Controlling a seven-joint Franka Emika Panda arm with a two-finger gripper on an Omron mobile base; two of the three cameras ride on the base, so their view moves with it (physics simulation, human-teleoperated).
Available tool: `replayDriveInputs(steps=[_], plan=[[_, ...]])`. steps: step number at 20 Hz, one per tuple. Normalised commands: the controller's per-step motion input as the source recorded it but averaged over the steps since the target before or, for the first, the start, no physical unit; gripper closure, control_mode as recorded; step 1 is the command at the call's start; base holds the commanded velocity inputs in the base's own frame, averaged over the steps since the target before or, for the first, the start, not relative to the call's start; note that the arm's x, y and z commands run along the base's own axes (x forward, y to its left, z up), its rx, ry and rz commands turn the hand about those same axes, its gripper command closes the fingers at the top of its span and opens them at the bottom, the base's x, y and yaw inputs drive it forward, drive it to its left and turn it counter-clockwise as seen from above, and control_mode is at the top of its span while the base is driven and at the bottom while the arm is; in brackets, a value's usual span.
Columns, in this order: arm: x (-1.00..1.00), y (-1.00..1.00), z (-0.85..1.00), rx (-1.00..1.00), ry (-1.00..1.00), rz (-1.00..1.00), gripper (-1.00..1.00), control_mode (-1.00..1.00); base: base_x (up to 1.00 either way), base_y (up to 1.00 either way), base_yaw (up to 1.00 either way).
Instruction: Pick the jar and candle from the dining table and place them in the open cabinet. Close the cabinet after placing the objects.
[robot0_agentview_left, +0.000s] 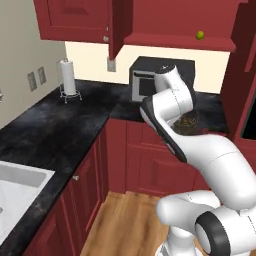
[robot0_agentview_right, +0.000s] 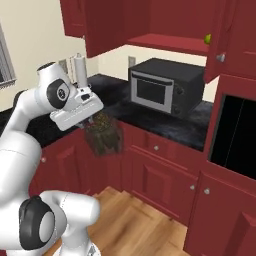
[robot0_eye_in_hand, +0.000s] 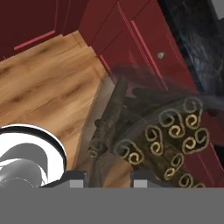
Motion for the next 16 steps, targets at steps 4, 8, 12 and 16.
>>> replayDriveInputs(steps=[4, 8, 12, 16], plan=[[0.00, 0.00, 0.00, 0.00, 0.00, 0.00, 1.00, 1.00, 0.75, -0.05, -0.14], [0.00, 0.00, 0.00, 0.00, 0.00, 0.00, 1.00, 1.00, 0.75, 0.00, -0.11], [0.00, 0.00, 0.00, 0.00, 0.00, 0.00, 1.00, 1.00, 0.60, 0.07, -0.08], [0.00, 0.00, 0.00, 0.00, 0.00, 0.00, 1.00, 1.00, 0.52, 0.36, -0.06]])
